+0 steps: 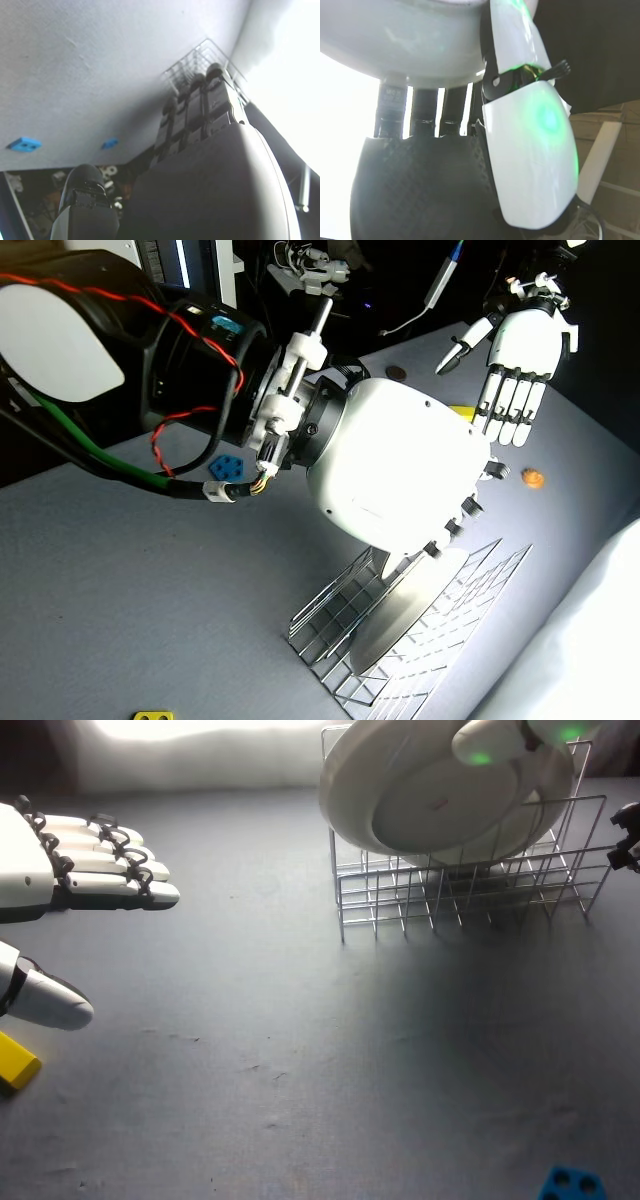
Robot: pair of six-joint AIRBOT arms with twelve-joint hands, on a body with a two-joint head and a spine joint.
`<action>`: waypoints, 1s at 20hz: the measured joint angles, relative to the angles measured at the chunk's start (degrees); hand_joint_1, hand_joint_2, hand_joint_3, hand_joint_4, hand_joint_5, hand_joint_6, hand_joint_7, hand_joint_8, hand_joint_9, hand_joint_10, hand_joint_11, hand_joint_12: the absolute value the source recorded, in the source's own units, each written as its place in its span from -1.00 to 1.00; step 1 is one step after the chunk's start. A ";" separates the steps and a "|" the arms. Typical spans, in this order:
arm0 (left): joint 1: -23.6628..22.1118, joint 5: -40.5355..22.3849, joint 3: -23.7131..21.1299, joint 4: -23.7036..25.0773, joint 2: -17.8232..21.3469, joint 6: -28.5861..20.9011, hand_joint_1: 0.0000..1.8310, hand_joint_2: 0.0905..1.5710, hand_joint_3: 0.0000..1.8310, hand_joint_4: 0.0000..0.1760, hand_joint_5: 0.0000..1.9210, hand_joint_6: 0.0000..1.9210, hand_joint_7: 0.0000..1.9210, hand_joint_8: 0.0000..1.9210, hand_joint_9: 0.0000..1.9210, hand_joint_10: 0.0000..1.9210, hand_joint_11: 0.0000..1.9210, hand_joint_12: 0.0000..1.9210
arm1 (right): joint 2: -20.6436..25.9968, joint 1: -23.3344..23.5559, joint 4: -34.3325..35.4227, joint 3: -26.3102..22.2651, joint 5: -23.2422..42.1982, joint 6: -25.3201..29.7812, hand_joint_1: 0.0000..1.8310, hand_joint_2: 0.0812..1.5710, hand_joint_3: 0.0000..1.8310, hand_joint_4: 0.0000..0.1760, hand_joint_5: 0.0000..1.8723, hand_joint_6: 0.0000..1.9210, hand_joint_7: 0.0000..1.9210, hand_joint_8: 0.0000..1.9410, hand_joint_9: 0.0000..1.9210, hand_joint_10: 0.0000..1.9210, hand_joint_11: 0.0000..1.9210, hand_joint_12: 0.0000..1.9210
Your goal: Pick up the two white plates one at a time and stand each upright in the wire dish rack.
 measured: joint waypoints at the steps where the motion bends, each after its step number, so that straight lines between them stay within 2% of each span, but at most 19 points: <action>1: 0.00 0.00 0.02 0.02 0.00 0.02 -1.00 0.35 -1.00 -1.00 -1.00 -1.00 -1.00 -1.00 -1.00 -1.00 -1.00 -1.00 | -0.20 -0.35 0.13 0.28 0.02 0.02 0.51 0.35 -1.00 -1.00 0.04 -0.02 0.14 -0.20 0.00 0.17 -0.12 0.23; 4: 0.00 0.02 0.02 0.02 0.00 0.00 -1.00 0.35 -1.00 -1.00 -1.00 -1.00 -1.00 -1.00 -1.00 -1.00 -1.00 -1.00 | -0.59 -0.76 0.11 1.03 -0.02 -0.02 0.51 0.35 -1.00 -1.00 0.03 0.00 0.13 -0.19 -0.02 0.19 -0.13 0.25; 8: 0.00 -0.07 0.02 0.02 0.00 0.00 -1.00 0.36 -1.00 -1.00 -1.00 -1.00 -1.00 -1.00 -1.00 -1.00 -1.00 -1.00 | -1.09 -2.49 0.07 2.27 0.81 -0.28 0.52 0.33 -1.00 -1.00 0.06 -0.06 0.17 -0.28 0.03 0.14 -0.13 0.21; 12: -0.04 -0.24 0.02 0.00 0.00 -0.24 -1.00 0.35 -1.00 -1.00 -1.00 -1.00 -1.00 -1.00 -1.00 -1.00 -1.00 -1.00 | -2.40 -3.58 0.11 3.85 1.92 -0.39 0.51 0.35 -1.00 -1.00 0.01 0.01 0.13 -0.23 0.01 0.19 -0.15 0.27; 20: -0.04 -0.31 0.00 0.04 0.00 -0.24 -1.00 0.34 -1.00 -1.00 -1.00 -1.00 -1.00 -1.00 -1.00 -1.00 -1.00 -1.00 | -4.33 -6.08 0.28 6.12 3.67 -1.68 0.51 0.35 -1.00 -1.00 0.03 0.00 0.12 -0.20 0.00 0.18 -0.13 0.22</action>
